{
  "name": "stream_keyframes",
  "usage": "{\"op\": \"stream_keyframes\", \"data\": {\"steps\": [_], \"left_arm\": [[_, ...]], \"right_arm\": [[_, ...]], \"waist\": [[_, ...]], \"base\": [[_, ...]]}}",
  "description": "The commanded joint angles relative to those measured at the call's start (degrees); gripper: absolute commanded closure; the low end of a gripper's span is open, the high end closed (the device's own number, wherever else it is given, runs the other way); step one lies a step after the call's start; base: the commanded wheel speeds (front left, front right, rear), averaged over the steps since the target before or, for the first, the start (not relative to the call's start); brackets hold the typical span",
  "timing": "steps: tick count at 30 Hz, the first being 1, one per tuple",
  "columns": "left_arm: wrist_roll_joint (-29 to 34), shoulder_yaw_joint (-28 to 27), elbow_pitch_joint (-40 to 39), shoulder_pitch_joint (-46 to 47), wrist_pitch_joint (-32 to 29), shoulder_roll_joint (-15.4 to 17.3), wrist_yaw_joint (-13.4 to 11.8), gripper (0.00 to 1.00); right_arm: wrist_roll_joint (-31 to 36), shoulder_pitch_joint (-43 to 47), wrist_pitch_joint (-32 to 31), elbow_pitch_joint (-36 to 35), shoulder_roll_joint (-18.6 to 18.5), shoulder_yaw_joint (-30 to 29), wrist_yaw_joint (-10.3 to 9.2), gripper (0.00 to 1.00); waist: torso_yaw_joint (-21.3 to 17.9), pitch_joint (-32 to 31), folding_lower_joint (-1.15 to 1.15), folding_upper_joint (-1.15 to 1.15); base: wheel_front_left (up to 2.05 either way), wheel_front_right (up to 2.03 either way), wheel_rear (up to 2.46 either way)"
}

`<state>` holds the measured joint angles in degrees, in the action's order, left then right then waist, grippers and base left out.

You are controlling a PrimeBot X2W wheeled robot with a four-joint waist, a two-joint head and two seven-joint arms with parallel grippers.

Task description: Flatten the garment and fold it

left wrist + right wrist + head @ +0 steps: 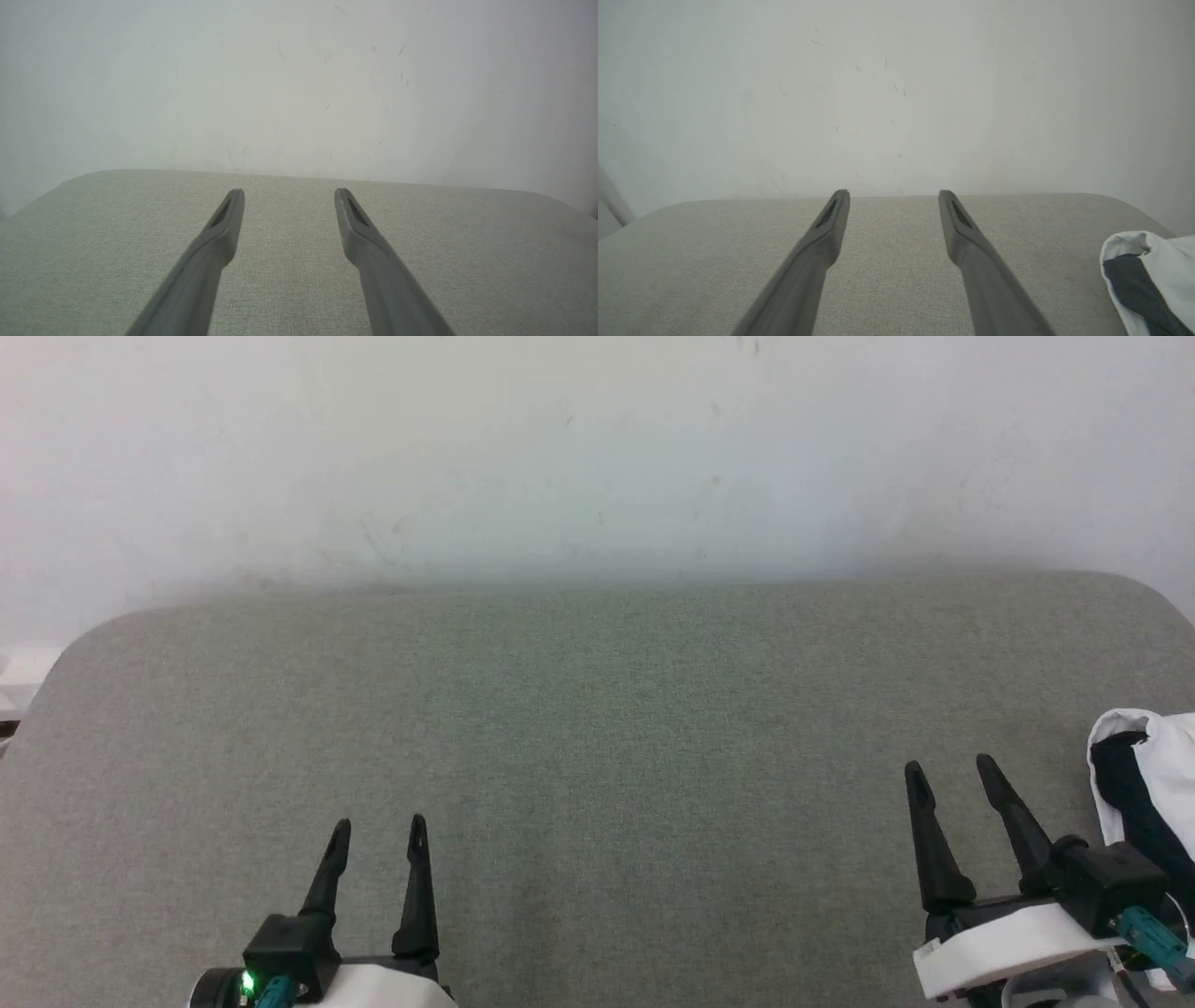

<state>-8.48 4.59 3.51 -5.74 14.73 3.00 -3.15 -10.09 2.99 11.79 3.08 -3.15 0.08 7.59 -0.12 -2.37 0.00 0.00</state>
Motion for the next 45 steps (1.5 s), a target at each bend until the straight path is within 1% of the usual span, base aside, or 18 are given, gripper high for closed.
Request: {"op": "stream_keyframes", "data": {"steps": [1, 8, 9, 45], "left_arm": [[0.62, 0.14, 0.07, -0.64, 0.27, -0.12, -0.35, 0.0], [0.68, 0.35, -0.47, -0.58, 0.27, -0.12, -0.71, 0.0], [0.06, 0.28, -0.29, -0.06, -0.03, 0.0, -0.46, 1.0], [2.18, -0.99, -1.09, 1.44, -3.86, -0.02, 0.48, 1.0]], "right_arm": [[0.43, 0.69, 0.02, -0.38, 0.24, -0.1, -0.1, 0.0], [-0.43, 0.84, -0.14, -0.34, 0.26, -0.19, -0.1, 0.0], [-0.38, 0.28, -0.16, -0.19, 0.02, -0.07, 0.0, 1.0], [2.32, -0.58, -3.15, -0.93, 0.05, -0.05, -0.02, 1.0]], "waist": [[0.07, 0.07, 0.0, 0.0], [0.2, 0.42, 0.0, 0.0], [0.19, 0.38, 0.0, 0.0], [0.17, 0.9, 0.01, 0.0]], "base": [[0.0, 0.0, 0.0], [0.0, 0.0, 0.0], [0.0, 0.0, 0.0], [0.0, 0.0, 0.0]]}}
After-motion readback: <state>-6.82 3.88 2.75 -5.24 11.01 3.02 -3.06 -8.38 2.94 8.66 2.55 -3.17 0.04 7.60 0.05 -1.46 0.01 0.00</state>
